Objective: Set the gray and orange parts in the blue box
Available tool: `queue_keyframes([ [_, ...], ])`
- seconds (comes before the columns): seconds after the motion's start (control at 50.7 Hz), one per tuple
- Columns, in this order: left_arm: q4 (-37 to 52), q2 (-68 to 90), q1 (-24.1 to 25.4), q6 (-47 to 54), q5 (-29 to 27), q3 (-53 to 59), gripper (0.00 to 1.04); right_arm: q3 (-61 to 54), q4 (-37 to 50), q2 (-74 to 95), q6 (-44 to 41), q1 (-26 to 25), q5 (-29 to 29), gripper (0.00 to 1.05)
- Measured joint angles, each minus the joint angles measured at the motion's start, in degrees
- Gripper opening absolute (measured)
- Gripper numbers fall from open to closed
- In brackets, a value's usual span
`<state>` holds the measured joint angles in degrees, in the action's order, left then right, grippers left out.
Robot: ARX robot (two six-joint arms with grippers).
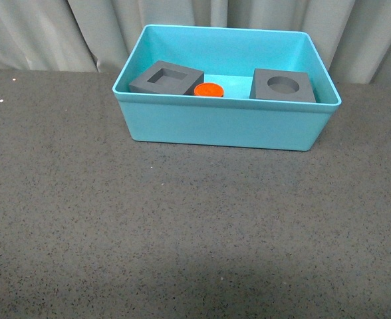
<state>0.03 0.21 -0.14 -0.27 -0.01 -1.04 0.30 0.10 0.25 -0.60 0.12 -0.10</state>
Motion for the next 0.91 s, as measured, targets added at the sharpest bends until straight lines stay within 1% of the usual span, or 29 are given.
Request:
queue_keyframes([
  [0.059,0.0,0.0,0.0,0.0,0.0,0.0,0.98,0.0,0.0,0.0,-0.02,0.0,0.0,0.01],
  [0.118,0.0,0.0,0.0,0.0,0.0,0.0,0.98,0.0,0.0,0.0,-0.02,0.0,-0.02,0.08],
  [0.158,0.0,0.0,0.0,0.0,-0.02,0.0,0.98,0.0,0.0,-0.02,-0.02,0.0,-0.02,0.19],
  [0.237,0.0,0.0,0.0,0.0,0.0,0.0,0.98,0.0,0.0,-0.02,0.0,0.0,0.0,0.37],
  [0.276,0.0,0.0,0.0,0.0,0.0,0.0,0.98,0.0,0.0,-0.02,-0.02,0.0,0.0,0.44],
  [0.316,0.0,0.0,0.0,0.0,0.0,0.0,0.98,0.0,0.0,-0.02,-0.02,0.0,0.0,0.55],
  [0.434,0.0,0.0,0.0,0.0,0.0,0.0,0.98,0.0,0.0,-0.02,-0.02,0.0,-0.02,0.82],
  [0.493,0.0,0.0,0.0,0.0,0.0,0.0,0.98,0.0,0.0,-0.02,-0.02,0.0,0.0,0.89],
  [0.533,0.0,0.0,0.0,0.0,0.0,0.0,0.98,0.0,0.0,-0.02,0.0,0.0,0.0,0.96],
  [0.572,0.0,0.0,0.0,0.0,0.0,0.0,0.98,0.0,0.0,-0.02,0.11,0.0,0.0,0.97],
  [0.631,0.0,0.0,0.0,0.0,0.0,0.0,0.98,0.0,0.0,-0.02,0.09,0.0,0.0,0.94],
  [0.908,0.0,0.0,0.0,0.0,0.0,0.0,0.98,0.0,0.0,-0.02,0.13,0.0,0.0,0.95],
])
